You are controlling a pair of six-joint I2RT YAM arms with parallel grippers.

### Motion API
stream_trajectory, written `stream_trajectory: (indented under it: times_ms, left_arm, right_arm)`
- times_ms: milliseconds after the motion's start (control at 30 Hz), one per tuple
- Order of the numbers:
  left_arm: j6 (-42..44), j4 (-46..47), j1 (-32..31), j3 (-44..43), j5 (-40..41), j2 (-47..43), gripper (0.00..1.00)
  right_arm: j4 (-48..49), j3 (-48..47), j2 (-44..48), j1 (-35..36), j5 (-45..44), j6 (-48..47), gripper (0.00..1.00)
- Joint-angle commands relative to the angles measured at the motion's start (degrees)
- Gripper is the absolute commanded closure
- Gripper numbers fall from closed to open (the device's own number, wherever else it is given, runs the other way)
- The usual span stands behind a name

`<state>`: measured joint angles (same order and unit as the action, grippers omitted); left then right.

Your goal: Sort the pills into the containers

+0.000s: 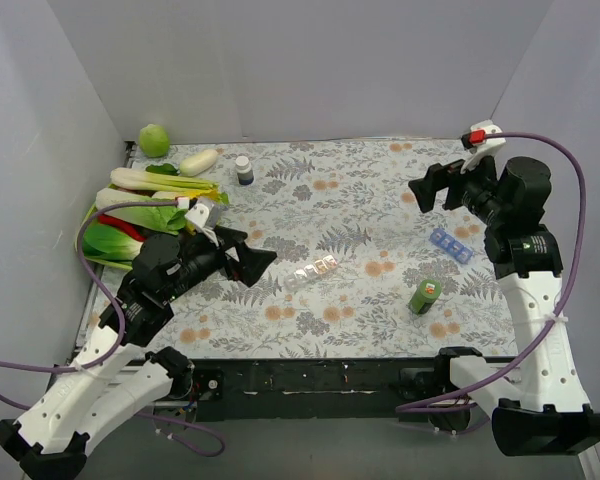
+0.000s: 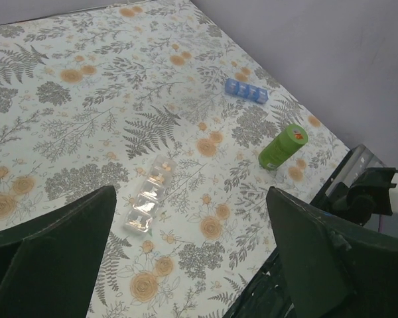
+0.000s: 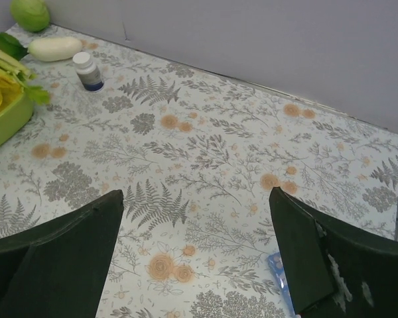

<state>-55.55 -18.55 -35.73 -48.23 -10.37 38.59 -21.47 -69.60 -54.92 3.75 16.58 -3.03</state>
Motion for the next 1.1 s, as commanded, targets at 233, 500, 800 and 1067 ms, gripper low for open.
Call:
stream_trajectory:
  times_ms: [233, 500, 800, 1067]
  left_arm:
    - [15.9, 9.9, 0.1, 14.4, -15.2, -7.3, 0.02]
    - [23.8, 12.0, 0.2, 21.9, -15.3, -6.9, 0.02]
    - [27.8, 16.0, 0.1, 28.4, -15.9, -7.0, 0.02]
    - [31.1, 17.4, 0.0, 31.8, -17.1, -9.5, 0.02]
  right_arm:
    - [-2.7, 6.3, -8.3, 2.5, 46.8, -35.2, 0.02]
    - [-11.4, 13.3, -16.9, 22.3, 31.9, -70.9, 0.02]
    - [-3.1, 10.8, -32.8, 33.2, 19.8, -74.4, 0.06]
    - [-1.9, 5.1, -43.1, 36.0, 16.0, -73.5, 0.1]
